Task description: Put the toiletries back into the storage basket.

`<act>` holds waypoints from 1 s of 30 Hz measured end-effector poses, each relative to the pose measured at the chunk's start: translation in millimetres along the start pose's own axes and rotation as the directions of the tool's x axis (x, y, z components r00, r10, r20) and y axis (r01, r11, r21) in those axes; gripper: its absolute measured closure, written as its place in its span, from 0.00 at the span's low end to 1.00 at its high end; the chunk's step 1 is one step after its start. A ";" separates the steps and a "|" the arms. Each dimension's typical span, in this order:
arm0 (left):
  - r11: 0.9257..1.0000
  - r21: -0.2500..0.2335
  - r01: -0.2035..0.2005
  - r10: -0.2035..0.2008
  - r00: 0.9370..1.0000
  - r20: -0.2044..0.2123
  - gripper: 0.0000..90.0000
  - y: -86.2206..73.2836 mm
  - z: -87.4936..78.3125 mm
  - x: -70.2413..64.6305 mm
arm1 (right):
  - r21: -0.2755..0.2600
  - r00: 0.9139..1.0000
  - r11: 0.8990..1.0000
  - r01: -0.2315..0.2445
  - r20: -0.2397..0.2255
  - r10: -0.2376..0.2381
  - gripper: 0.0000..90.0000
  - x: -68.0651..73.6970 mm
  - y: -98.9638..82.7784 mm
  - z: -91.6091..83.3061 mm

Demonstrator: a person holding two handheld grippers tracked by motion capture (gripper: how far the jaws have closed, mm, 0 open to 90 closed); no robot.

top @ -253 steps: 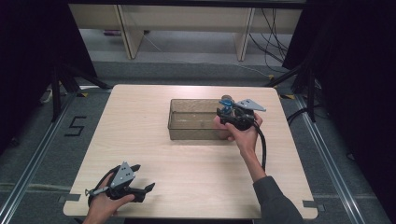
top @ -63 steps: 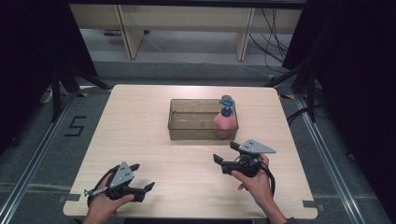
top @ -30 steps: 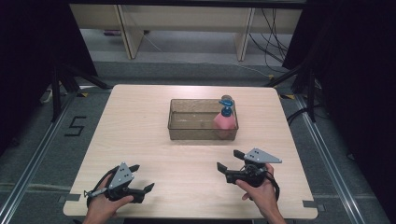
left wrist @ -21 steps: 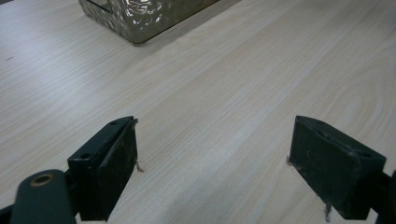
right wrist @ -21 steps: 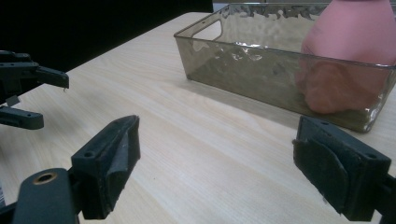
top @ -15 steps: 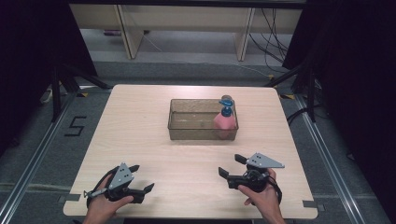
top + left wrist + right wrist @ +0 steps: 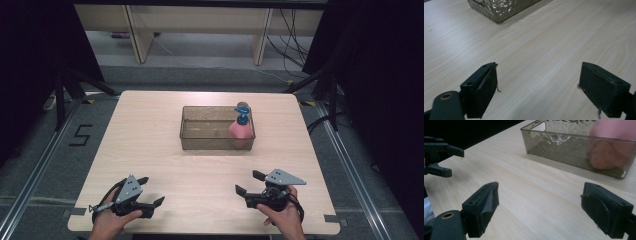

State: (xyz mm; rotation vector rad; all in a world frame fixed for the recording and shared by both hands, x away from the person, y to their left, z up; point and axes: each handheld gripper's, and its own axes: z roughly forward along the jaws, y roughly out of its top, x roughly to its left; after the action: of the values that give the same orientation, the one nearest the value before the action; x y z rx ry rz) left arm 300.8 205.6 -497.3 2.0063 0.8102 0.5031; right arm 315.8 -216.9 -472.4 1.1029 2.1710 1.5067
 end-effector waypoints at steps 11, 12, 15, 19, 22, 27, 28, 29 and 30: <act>1.000 0.001 -0.001 0.001 1.000 -0.002 0.16 -0.5 -0.4 0.1 | 0.019 1.000 0.999 -0.026 0.008 0.026 0.17 0.3 -6.6 -7.9; 1.000 0.001 -0.002 0.002 1.000 -0.003 0.16 -0.4 -0.5 0.2 | 0.016 1.000 1.000 -0.006 0.006 0.006 0.17 -1.3 -6.8 -8.1; 1.000 0.000 0.000 0.000 1.000 0.001 0.16 -0.8 -0.2 0.0 | 0.020 1.000 1.000 -0.004 0.005 0.004 0.17 -1.3 -8.3 -9.8; 1.000 0.005 -0.004 0.004 1.000 0.002 0.16 -0.7 0.0 -0.3 | 0.016 1.000 1.000 -0.009 0.011 0.009 0.17 -1.3 -10.9 -11.1; 1.000 0.001 0.003 -0.003 1.000 0.002 0.16 -0.8 0.0 -0.2 | 0.016 1.000 1.000 -0.005 0.009 0.005 0.17 -2.0 -12.8 -12.2; 1.000 0.004 -0.005 0.005 1.000 0.003 0.16 -0.6 -0.3 -0.5 | 0.027 1.000 1.000 -0.010 0.024 0.010 0.17 -1.4 -15.0 -15.9; 1.000 0.002 -0.007 0.007 1.000 0.006 0.16 -0.8 -0.1 -0.1 | 0.015 1.000 1.000 0.002 0.023 -0.003 0.17 -2.3 -16.0 -14.9; 1.000 0.005 -0.005 0.005 1.000 0.006 0.16 -0.7 -0.4 0.0 | 0.028 1.000 1.000 -0.012 0.008 0.012 0.17 -1.5 -16.5 -16.1; 1.000 0.004 -0.002 0.002 1.000 0.006 0.16 -0.8 -0.2 0.0 | 0.033 1.000 0.999 -0.003 0.015 0.002 0.17 -2.0 -16.9 -17.9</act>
State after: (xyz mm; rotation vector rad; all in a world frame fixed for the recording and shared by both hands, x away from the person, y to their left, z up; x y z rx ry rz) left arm 300.4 206.1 -497.9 2.0115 0.8061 0.4970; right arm 299.0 -233.3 -480.2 1.1242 2.1929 1.4636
